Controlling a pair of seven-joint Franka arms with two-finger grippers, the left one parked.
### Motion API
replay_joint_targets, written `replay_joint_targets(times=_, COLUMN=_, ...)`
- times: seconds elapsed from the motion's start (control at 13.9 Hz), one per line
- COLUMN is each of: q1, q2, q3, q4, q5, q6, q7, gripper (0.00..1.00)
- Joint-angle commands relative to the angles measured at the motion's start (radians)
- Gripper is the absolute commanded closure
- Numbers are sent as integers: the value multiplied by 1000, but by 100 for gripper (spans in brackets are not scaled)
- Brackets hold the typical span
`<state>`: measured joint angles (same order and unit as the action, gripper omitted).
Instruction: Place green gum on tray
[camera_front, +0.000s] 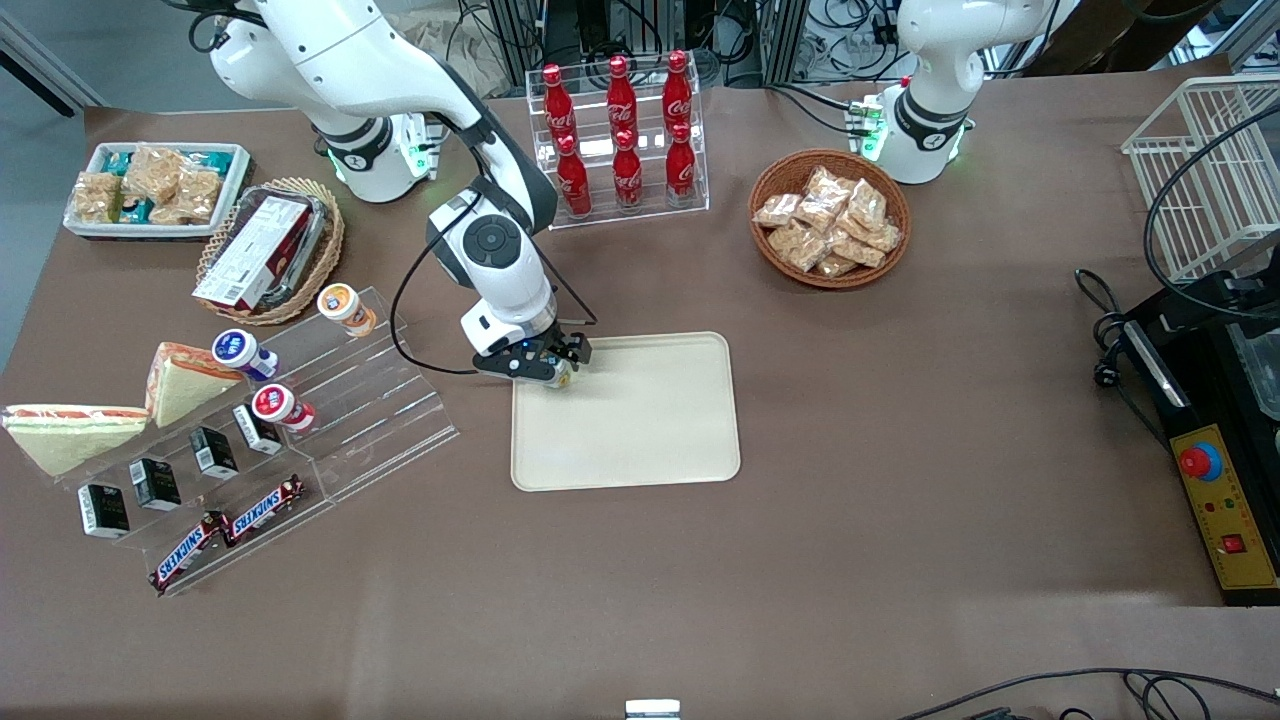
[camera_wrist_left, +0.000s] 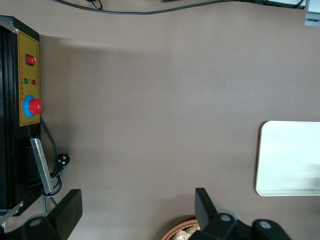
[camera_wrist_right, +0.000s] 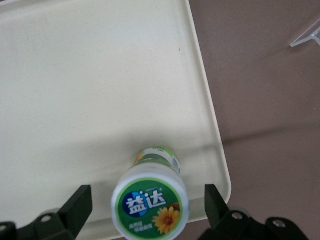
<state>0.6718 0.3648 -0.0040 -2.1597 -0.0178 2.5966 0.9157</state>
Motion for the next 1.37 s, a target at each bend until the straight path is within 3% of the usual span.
replay_joint_targets(times=0.0, q1=-3, q2=-45, q3=-4, q4=35, q5=-21, q6=-70, q7=3, gripper=0)
replay_joint_targets(times=0.43, q1=-93, q2=-234, q3=34, q4=315, q5=-19, q6=-603, q7=-118, gripper=0)
replay_joint_targets(times=0.65, q1=-324, q2=-271, q3=223, q4=550, q5=-17, q6=-898, q7=-243, gripper=0)
replay_joint_targets(times=0.79, q1=-449, q2=-326, q3=269, q4=584, q5=-19, q6=-946, q7=-383, gripper=0)
replay_joint_targets(times=1.01, q1=-549, q2=-369, q3=175, q4=566, q5=-18, q6=-957, q7=-666, gripper=0)
replay_joint_targets(times=1.3, q1=-564, q2=-408, q3=-45, q4=498, q5=4, q6=-951, q7=-935, gripper=0)
